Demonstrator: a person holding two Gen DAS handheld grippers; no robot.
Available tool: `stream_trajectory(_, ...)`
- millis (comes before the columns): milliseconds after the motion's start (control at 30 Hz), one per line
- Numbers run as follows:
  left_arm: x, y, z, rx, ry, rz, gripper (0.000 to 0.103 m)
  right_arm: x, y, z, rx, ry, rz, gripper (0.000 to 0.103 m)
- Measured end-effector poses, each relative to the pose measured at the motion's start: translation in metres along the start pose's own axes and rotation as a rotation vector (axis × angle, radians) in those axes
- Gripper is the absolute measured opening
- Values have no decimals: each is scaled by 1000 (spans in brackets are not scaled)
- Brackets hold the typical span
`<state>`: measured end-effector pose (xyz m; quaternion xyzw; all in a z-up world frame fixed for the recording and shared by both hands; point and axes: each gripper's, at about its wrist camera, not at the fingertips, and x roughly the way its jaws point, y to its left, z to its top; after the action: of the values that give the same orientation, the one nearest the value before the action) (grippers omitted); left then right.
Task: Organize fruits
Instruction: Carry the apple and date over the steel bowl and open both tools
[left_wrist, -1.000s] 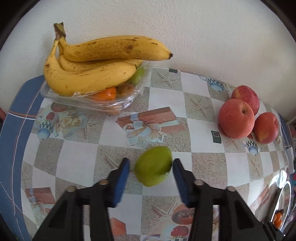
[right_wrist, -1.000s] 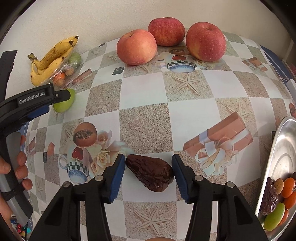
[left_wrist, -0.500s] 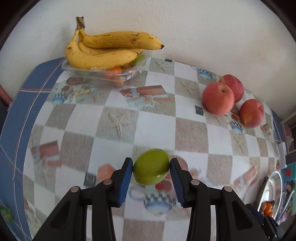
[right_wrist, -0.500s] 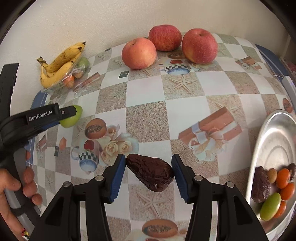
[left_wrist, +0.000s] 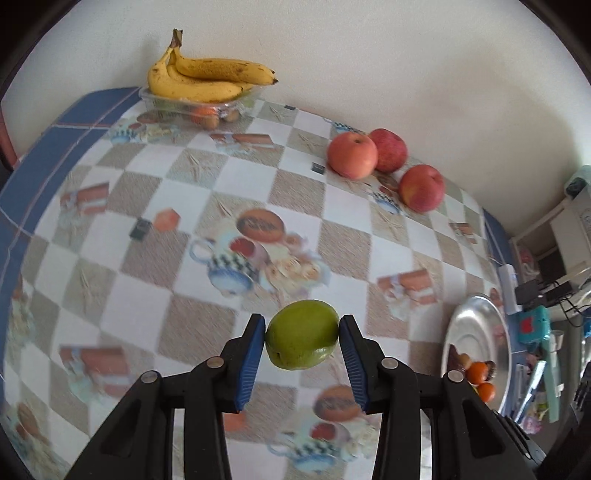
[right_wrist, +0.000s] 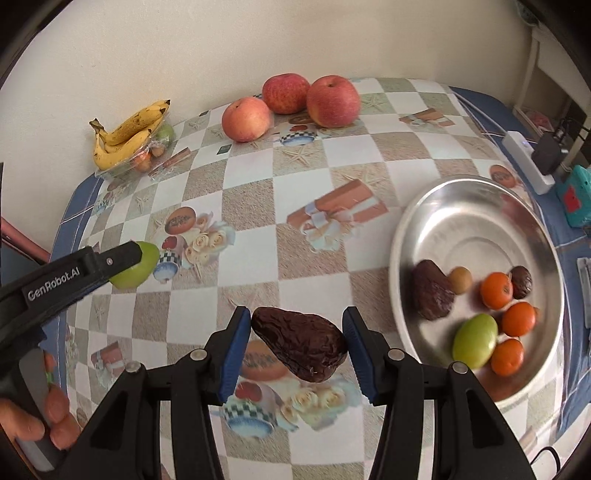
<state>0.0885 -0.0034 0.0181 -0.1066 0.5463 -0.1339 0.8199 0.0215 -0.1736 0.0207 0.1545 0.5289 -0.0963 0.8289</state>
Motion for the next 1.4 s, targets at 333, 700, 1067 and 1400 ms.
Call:
stream_trajectory(333, 1, -37, -29, 29, 13, -82, 44, -13, -23, -11, -17, -30, -24, 53)
stream_trajectory(700, 15, -88, -44, 118, 60, -150, 34, -10, -82, -6, 56, -38, -108, 53)
stream_trajectory(1067, 54, -95, -62, 99, 217, -213, 58, -17, -141, -6, 220, -44, -107, 53)
stream_trajectory(1400, 60, -100, -100, 259, 342, -80, 64, -15, -140, -7, 226, -29, -92, 53)
